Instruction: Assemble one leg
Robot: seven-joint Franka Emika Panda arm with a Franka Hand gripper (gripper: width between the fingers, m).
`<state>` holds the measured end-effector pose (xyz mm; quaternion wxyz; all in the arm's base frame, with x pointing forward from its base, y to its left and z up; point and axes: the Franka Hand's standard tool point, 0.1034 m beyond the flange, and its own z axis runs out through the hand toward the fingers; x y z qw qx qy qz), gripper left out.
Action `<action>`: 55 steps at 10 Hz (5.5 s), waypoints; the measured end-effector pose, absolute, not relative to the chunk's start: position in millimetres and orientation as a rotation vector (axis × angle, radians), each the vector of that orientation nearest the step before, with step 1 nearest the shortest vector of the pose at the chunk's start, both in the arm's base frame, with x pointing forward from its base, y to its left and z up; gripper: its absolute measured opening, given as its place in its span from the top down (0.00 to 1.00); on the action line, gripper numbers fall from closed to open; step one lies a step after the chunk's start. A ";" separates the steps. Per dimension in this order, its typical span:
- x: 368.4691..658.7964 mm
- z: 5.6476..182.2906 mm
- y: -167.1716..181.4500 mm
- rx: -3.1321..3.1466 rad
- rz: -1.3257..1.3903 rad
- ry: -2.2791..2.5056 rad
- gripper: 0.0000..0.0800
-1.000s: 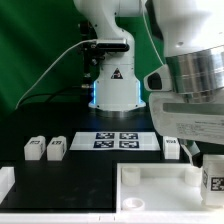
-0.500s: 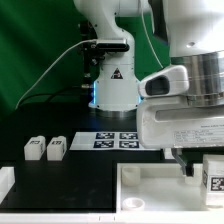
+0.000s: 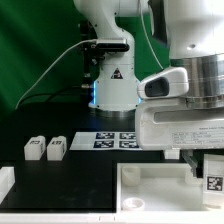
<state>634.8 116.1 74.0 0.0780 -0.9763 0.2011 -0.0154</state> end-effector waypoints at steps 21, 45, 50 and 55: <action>624.9 72.9 129.0 -2.982 -0.074 0.572 0.19; 635.9 77.2 119.4 -3.025 -0.042 0.390 0.19; 636.8 77.9 120.9 -2.995 -0.037 0.569 0.54; 636.1 76.6 114.2 -2.568 -0.001 1.653 0.62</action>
Offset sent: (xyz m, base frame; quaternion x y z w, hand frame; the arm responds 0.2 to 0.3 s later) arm 0.0000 -0.0023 -0.0142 0.0604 0.0845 0.5480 0.8300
